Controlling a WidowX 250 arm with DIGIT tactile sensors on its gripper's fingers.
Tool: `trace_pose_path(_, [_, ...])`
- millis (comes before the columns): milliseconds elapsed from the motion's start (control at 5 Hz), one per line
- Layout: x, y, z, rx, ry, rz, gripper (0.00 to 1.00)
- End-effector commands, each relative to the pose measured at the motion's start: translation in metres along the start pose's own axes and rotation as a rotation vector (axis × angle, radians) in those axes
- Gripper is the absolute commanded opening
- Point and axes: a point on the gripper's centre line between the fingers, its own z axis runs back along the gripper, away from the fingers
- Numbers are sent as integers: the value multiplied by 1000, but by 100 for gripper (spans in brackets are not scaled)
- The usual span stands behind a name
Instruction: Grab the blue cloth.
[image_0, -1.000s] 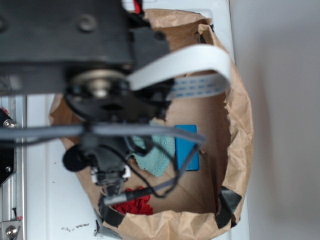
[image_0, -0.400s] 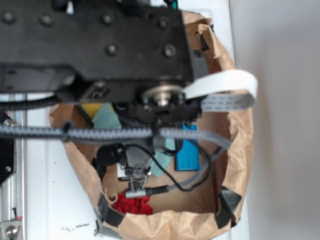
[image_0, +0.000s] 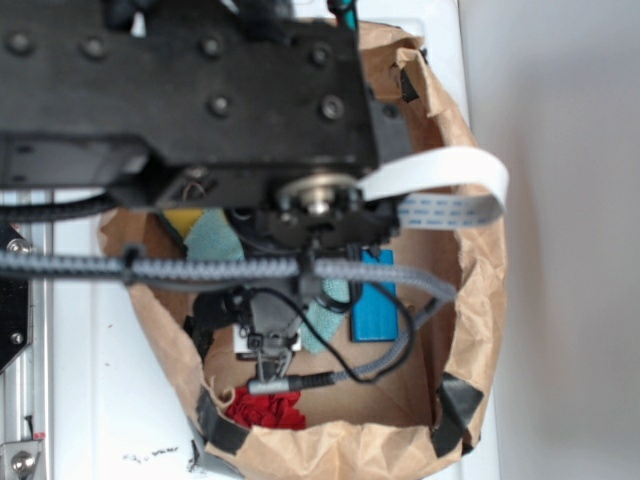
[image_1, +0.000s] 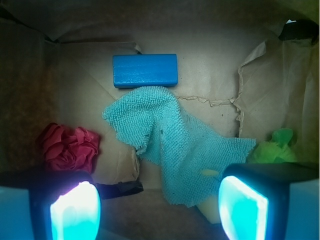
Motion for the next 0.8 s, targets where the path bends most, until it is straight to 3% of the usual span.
trace_pose_path(0, [3,0,9,1,-34,1,100])
trace_pose_path(400, [20,3,2,30,-20,-308,100])
trace_pose_path(600, [22,5,-3,50,-12,-366,100])
